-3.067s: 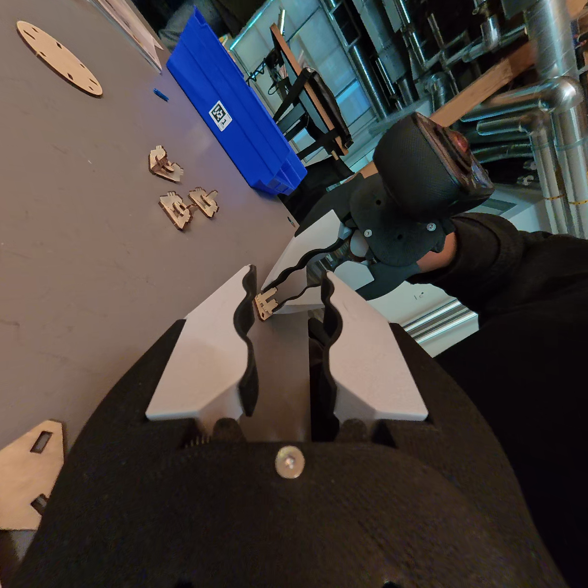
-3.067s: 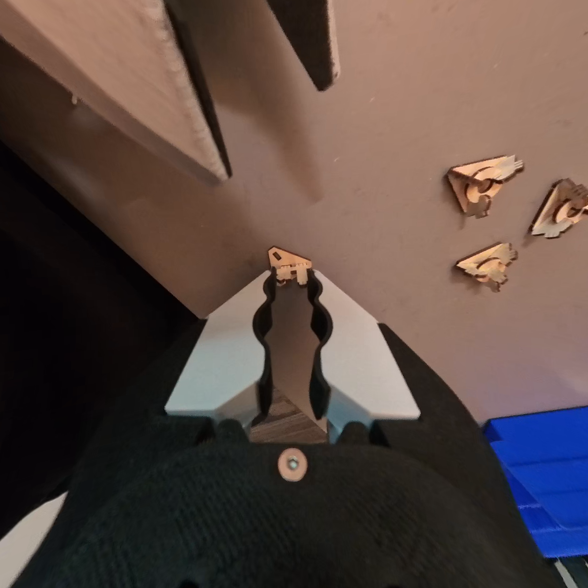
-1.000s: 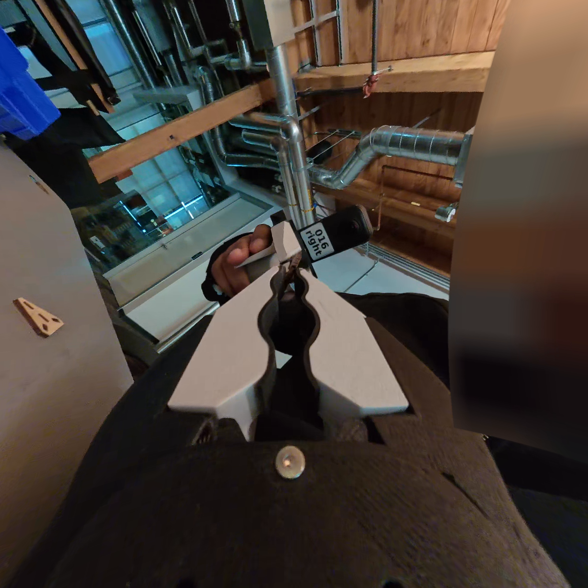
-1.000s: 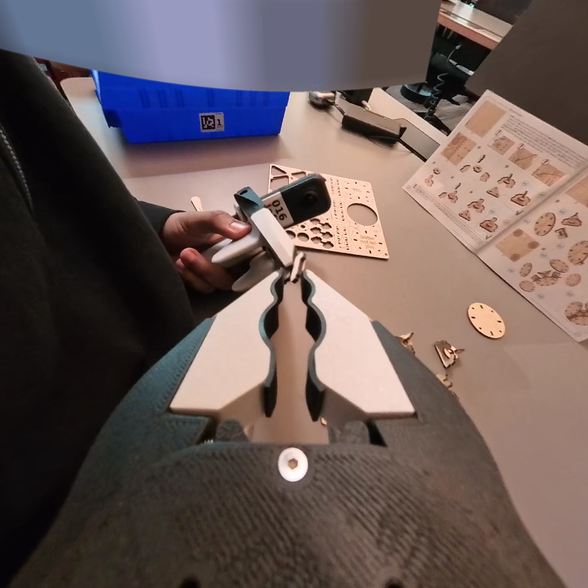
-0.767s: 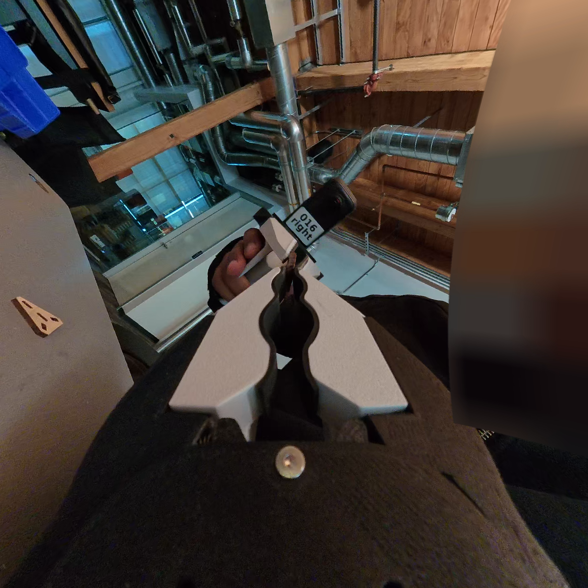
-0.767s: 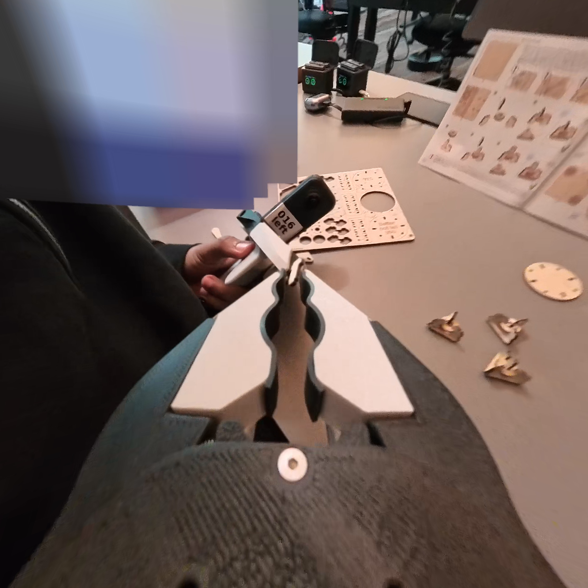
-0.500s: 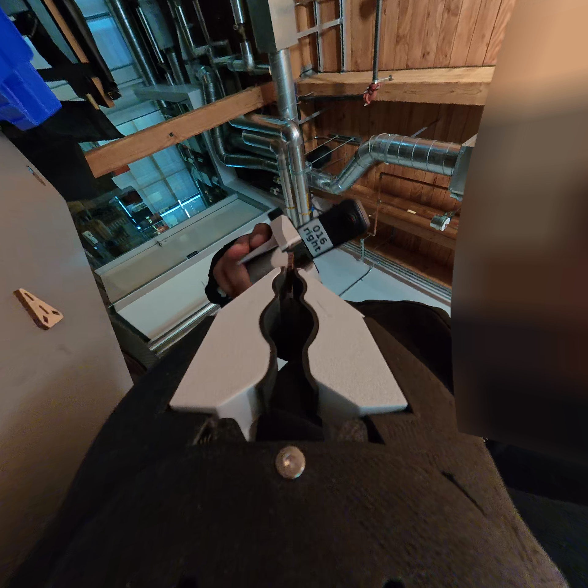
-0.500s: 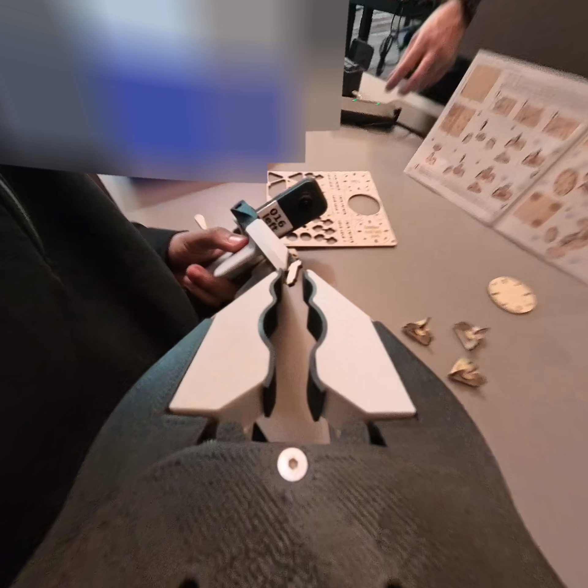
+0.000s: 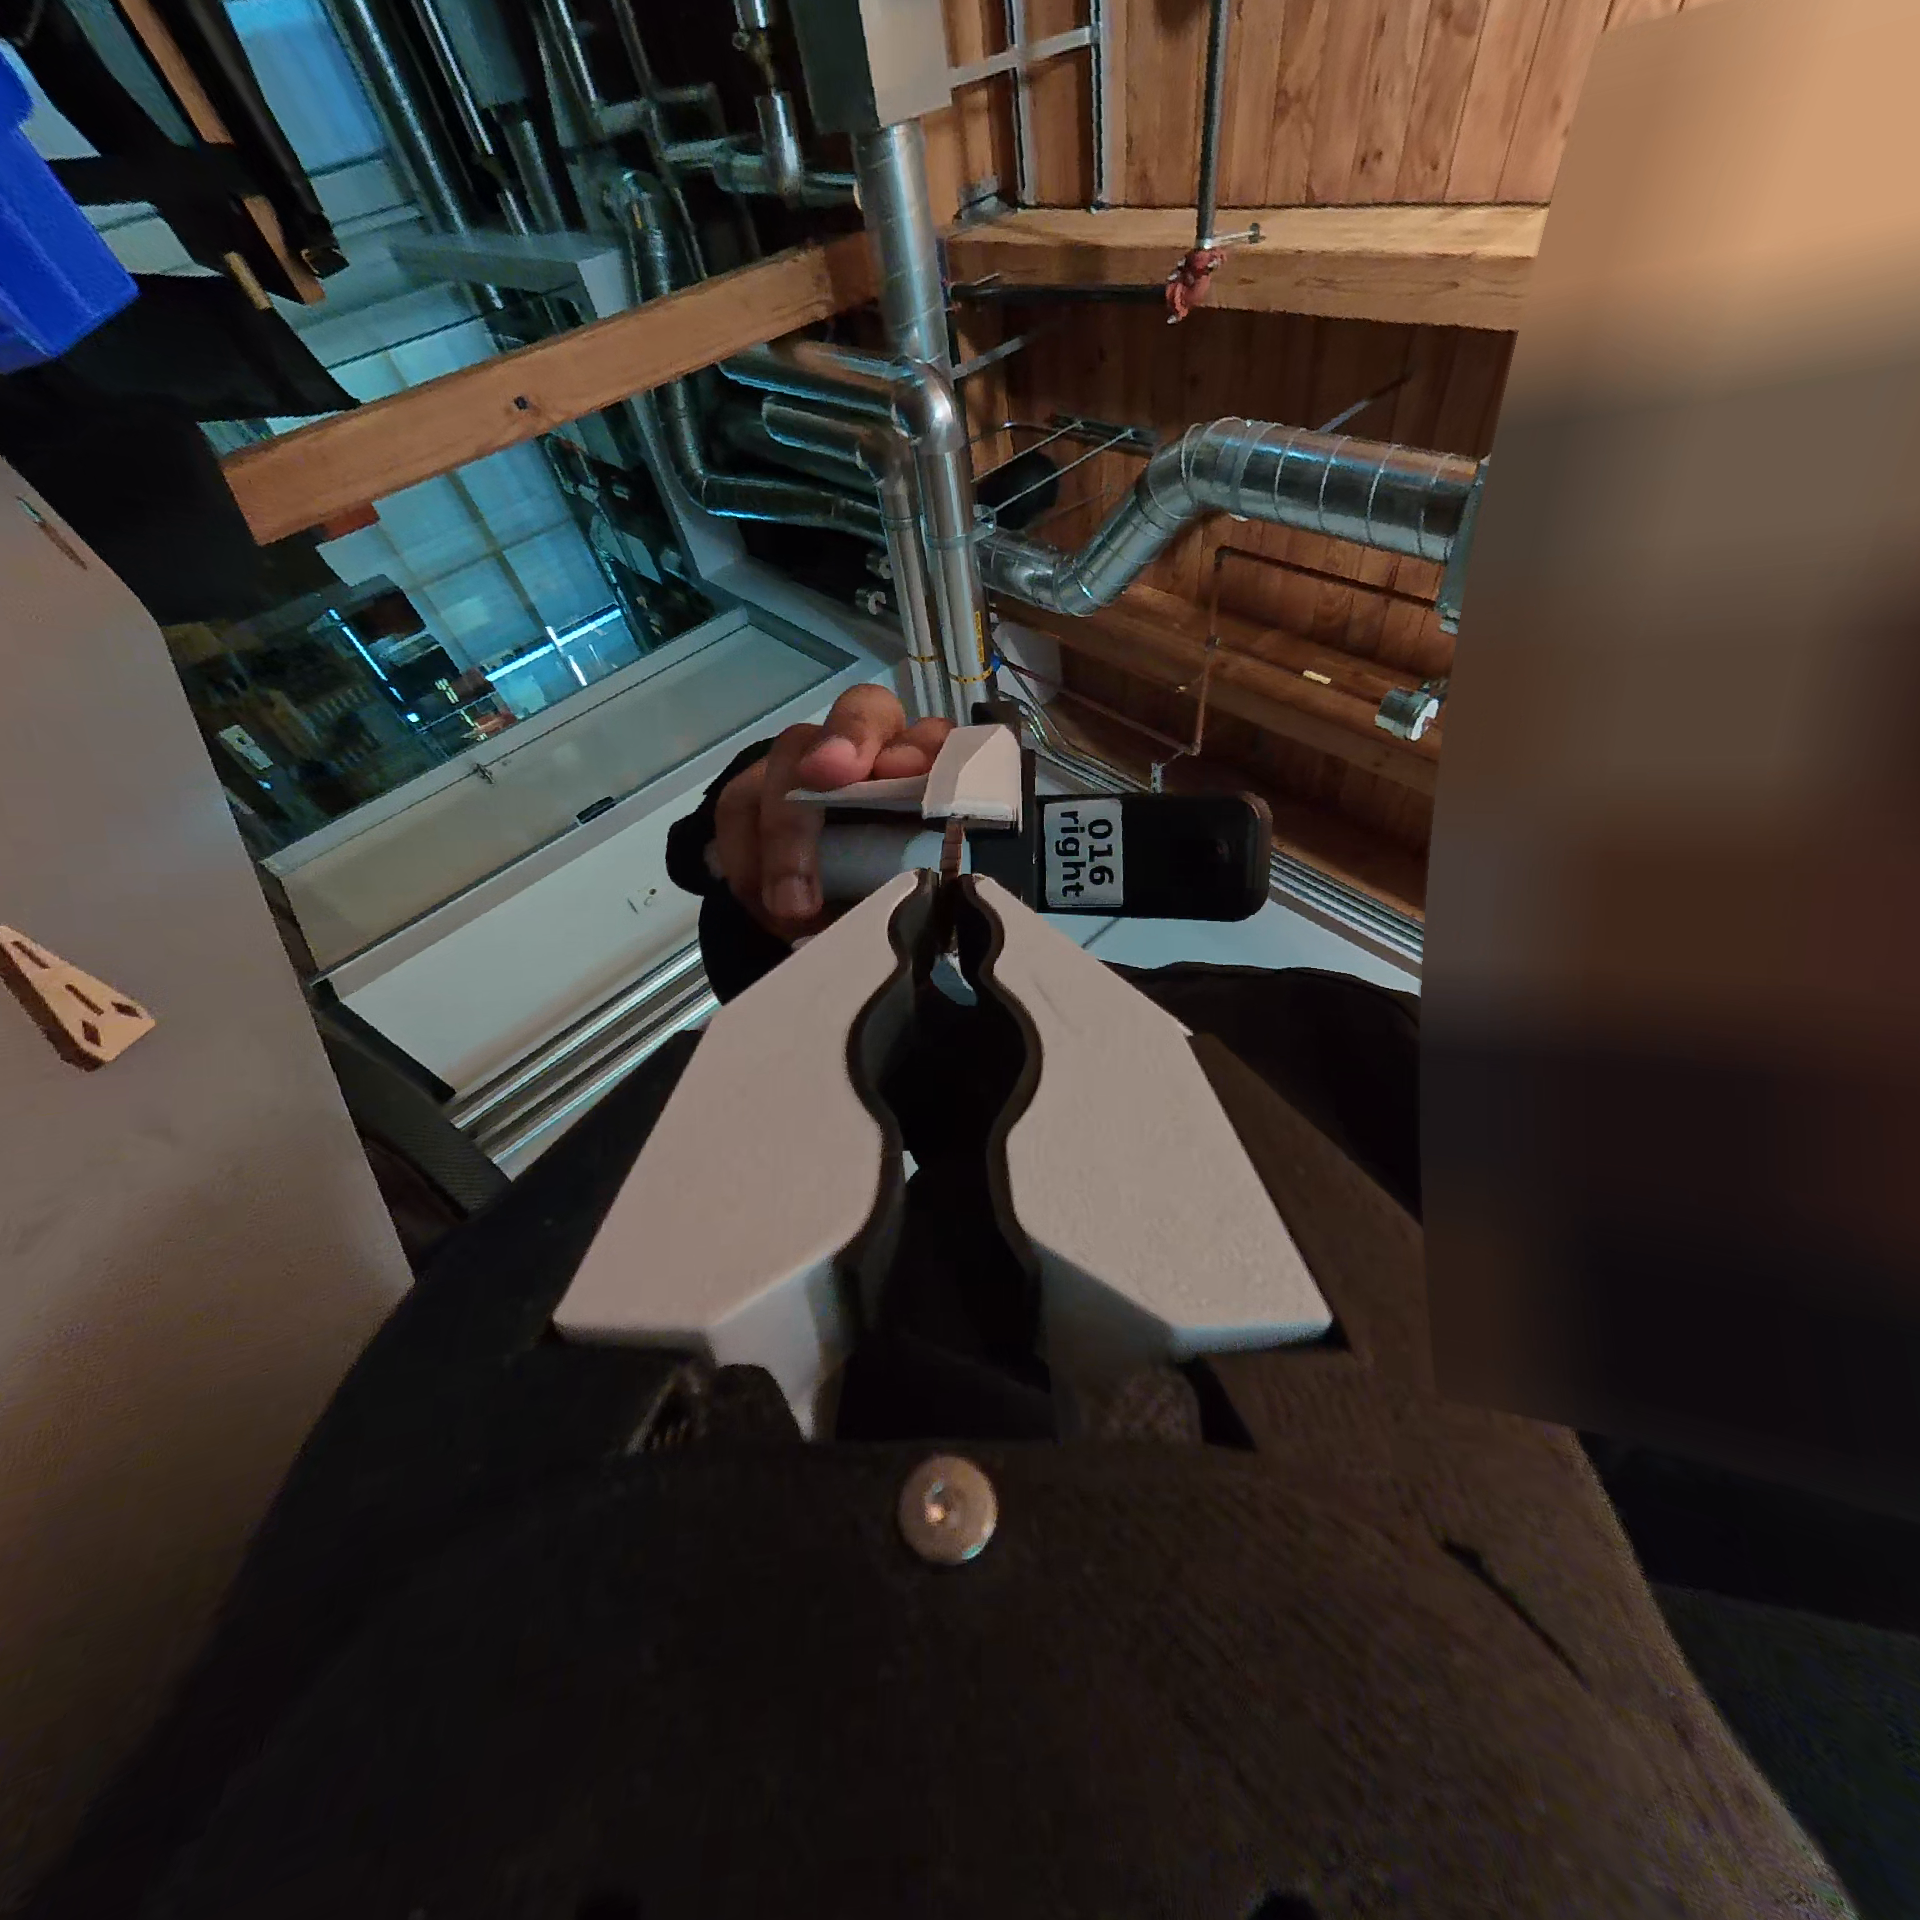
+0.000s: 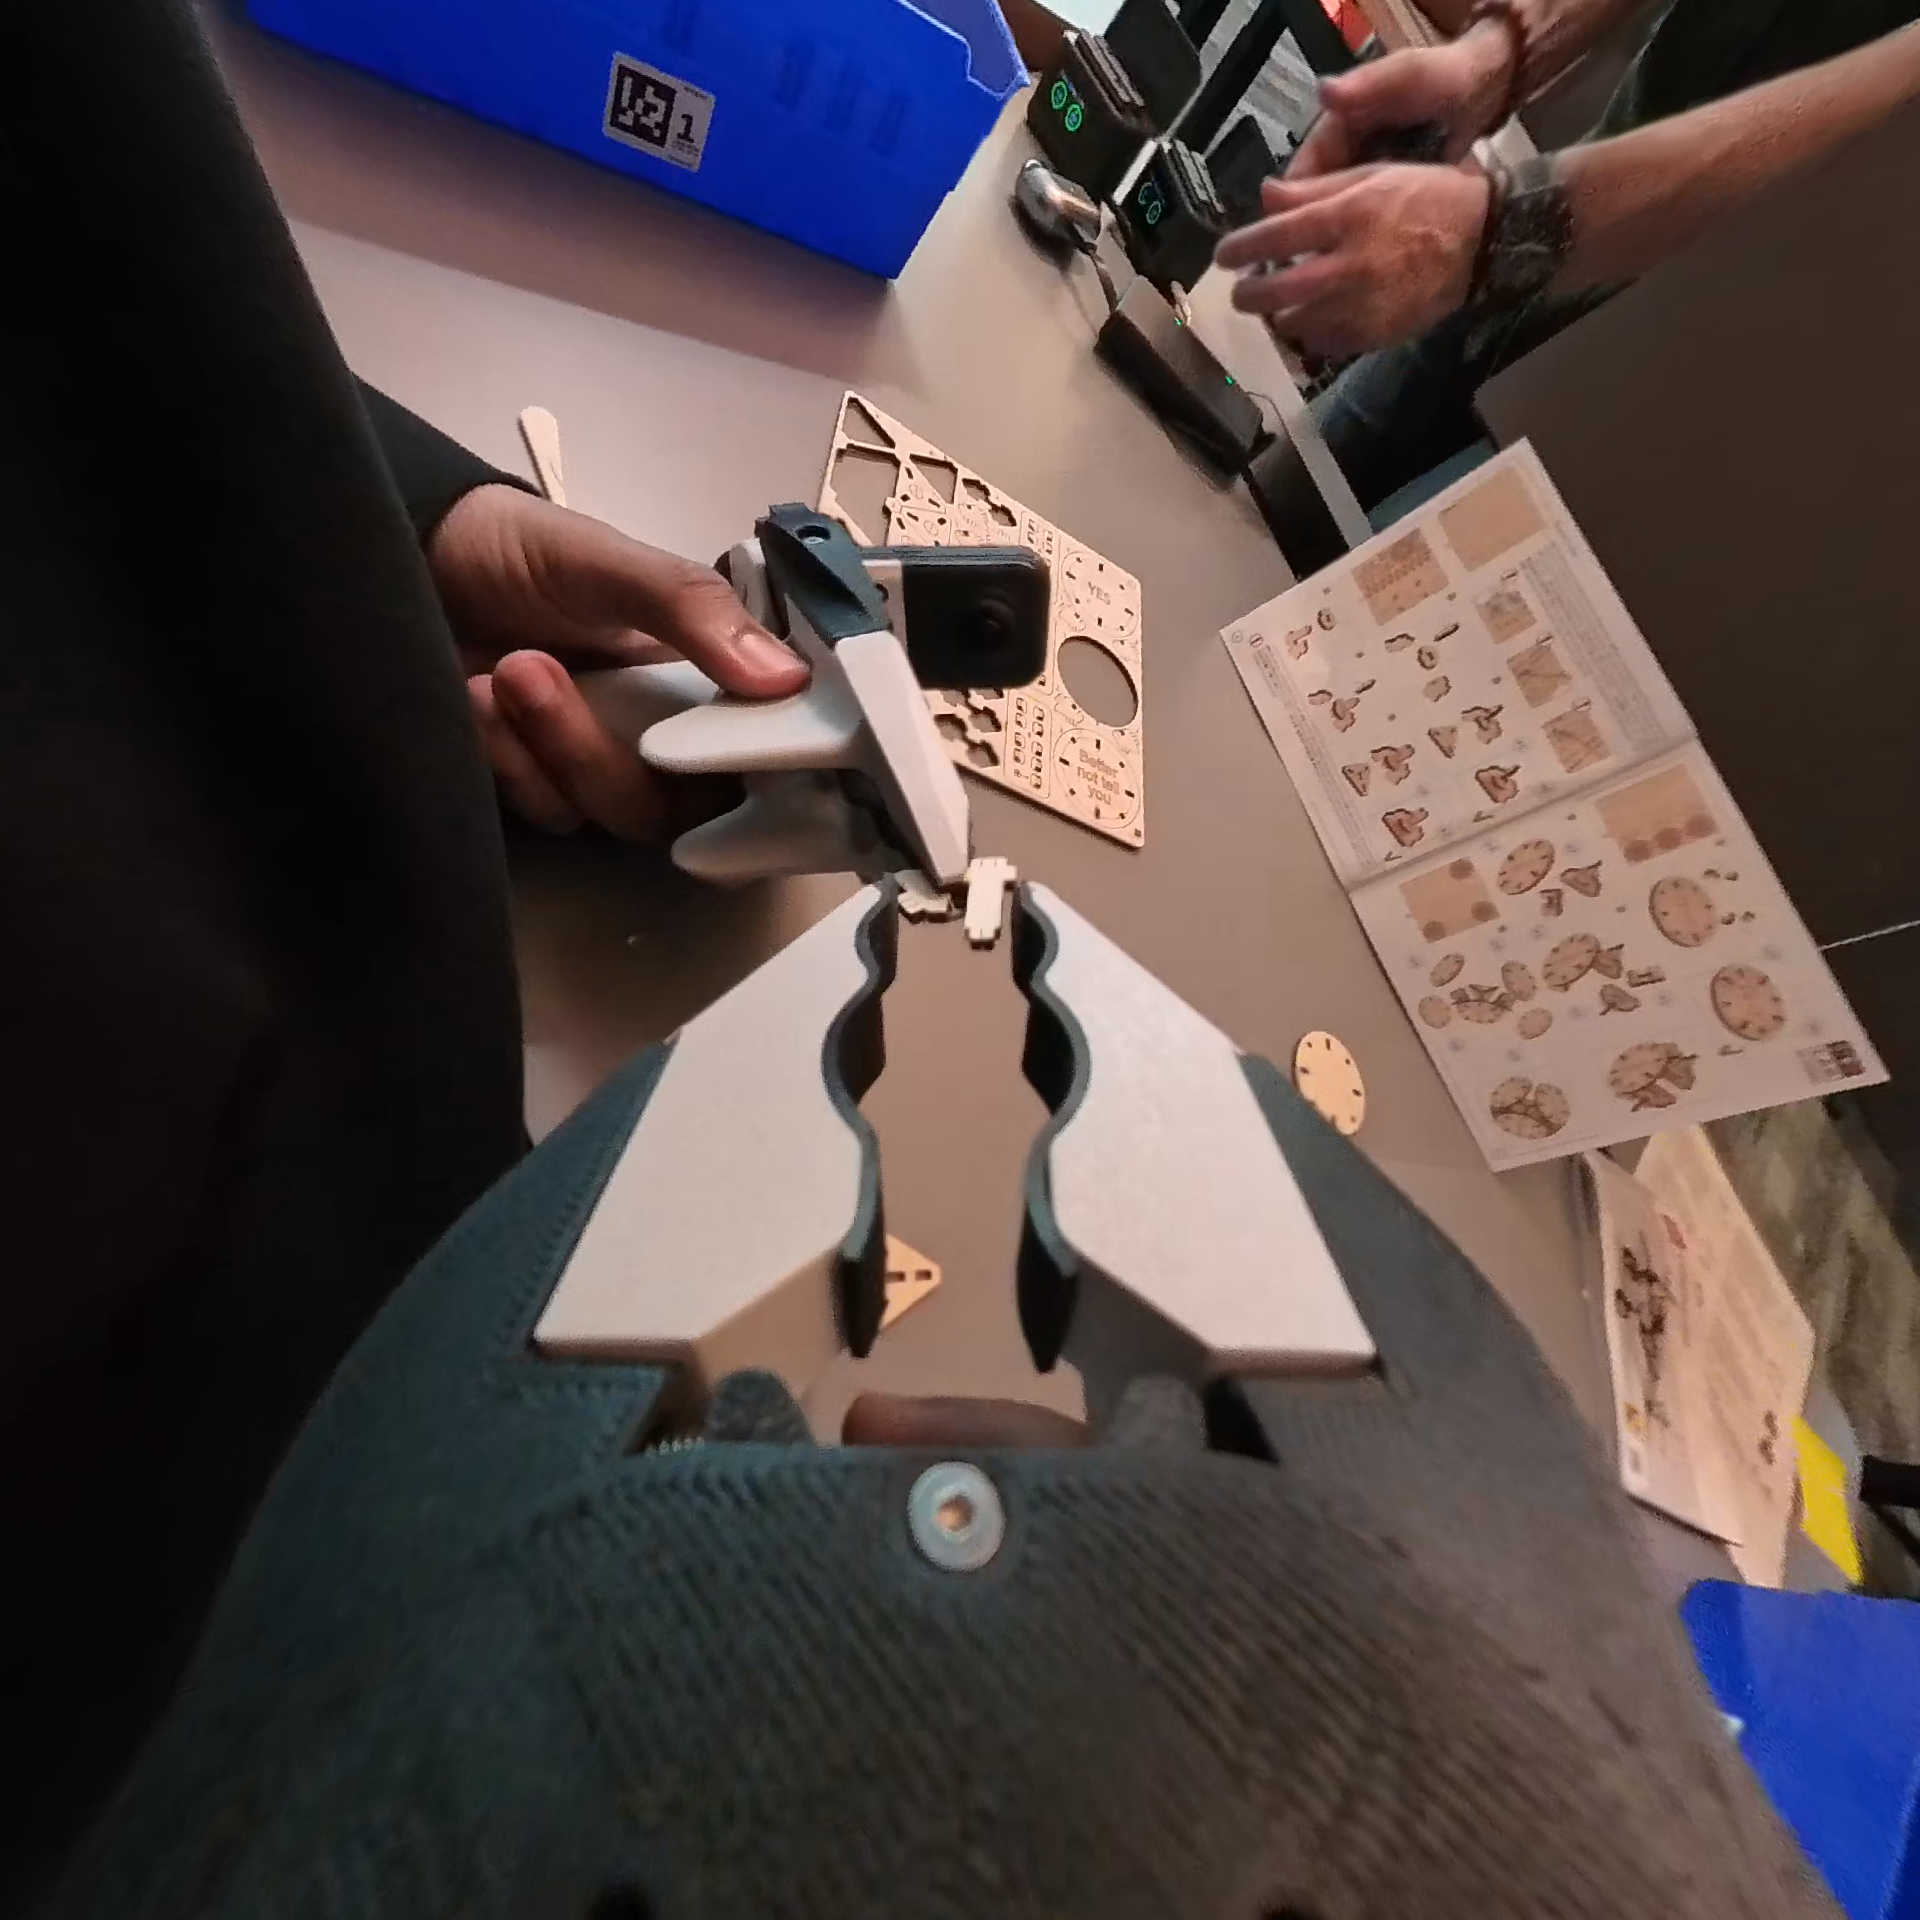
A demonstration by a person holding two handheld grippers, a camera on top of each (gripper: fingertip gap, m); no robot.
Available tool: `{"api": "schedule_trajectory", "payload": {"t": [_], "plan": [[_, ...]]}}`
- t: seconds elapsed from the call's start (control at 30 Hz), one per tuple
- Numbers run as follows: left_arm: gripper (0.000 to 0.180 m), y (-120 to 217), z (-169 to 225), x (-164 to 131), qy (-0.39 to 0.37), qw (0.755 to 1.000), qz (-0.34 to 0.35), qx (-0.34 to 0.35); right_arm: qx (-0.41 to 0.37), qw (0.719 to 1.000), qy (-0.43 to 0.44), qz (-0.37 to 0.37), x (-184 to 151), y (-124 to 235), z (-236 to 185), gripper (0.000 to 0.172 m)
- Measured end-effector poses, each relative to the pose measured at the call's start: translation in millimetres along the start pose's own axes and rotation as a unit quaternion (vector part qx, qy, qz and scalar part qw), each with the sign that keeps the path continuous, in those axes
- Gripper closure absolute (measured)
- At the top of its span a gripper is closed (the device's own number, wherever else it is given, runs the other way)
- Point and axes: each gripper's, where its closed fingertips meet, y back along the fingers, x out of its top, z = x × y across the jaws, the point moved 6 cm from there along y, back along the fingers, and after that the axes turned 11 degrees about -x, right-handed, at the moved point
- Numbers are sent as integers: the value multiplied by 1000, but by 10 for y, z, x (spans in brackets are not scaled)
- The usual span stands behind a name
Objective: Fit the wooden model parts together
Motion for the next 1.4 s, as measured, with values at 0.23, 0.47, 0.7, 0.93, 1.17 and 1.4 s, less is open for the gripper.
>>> {"api": "schedule_trajectory", "payload": {"t": [0.23,0.47,0.7,0.93,1.17,1.4], "plan": [[178,10,-9,5,5,1000,1,5,-43,997,64,26,2,10,-55,153],[178,-4,14,-1,5,1000,-2,-6,-21,999,27,23,32,22,-31,153],[159,118,-40,117,-27,997,50,59,-4,999,-34,-12,-30,-10,64,153],[174,142,-53,124,-224,935,-28,274,100,949,-55,-293,-841,-195,151,154],[179,247,-29,205,-241,920,7,309,194,898,29,-395,-1106,-378,23,154],[180,247,-70,192,-228,922,0,313,245,880,66,-402,-1095,-451,11,154]]}}
